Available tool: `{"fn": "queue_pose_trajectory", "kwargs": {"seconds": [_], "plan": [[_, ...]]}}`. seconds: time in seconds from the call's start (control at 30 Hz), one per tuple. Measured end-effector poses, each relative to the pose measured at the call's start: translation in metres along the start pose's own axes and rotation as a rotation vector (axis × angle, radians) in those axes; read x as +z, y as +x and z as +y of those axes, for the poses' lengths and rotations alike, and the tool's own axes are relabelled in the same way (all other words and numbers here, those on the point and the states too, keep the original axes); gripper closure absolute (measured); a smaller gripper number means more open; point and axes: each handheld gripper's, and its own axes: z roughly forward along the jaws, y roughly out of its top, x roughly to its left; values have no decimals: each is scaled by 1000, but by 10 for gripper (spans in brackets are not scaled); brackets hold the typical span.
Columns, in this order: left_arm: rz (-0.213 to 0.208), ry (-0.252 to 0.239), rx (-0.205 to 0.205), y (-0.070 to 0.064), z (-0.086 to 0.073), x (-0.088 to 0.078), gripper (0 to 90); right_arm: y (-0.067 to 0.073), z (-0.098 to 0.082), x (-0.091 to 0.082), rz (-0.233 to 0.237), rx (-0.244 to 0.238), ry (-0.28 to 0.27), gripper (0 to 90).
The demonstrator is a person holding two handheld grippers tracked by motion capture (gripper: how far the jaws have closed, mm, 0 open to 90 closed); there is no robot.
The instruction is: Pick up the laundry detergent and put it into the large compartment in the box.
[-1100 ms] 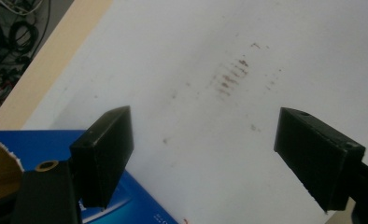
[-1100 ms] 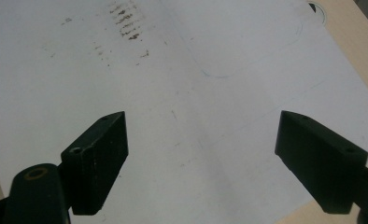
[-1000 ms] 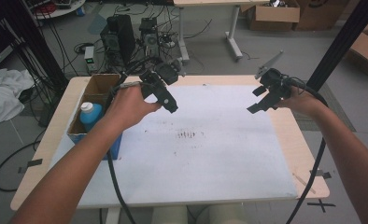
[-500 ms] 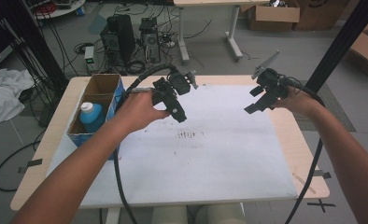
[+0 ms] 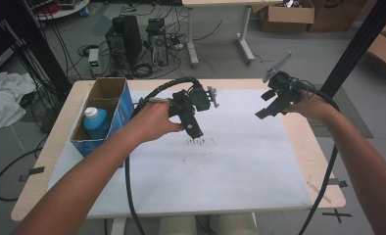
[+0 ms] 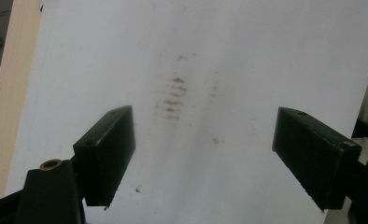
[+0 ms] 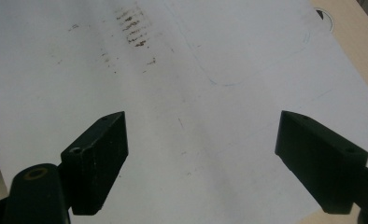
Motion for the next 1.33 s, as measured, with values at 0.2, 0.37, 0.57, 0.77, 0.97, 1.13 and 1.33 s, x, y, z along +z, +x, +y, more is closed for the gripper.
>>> {"fn": "queue_pose_trajectory", "kwargs": {"seconds": [0.2,0.37,0.57,0.77,0.97,1.13,1.33], "plan": [[-9,-4,9,1,1,2,215,-1,0,1,2,0,3,171],[-9,-6,9,3,1,2,216,0,1,1,0,5,4,172],[-7,-13,4,5,-1,2,222,0,1,1,-3,4,7,172],[-8,-22,-13,8,-3,1,224,0,2,2,-2,4,5,171],[-10,-21,-15,8,-4,2,224,0,2,3,-1,5,6,172],[-10,-22,-20,8,-5,2,224,2,2,3,0,5,6,172],[-6,-23,-31,9,-7,2,224,3,0,3,-1,8,1,172]]}}
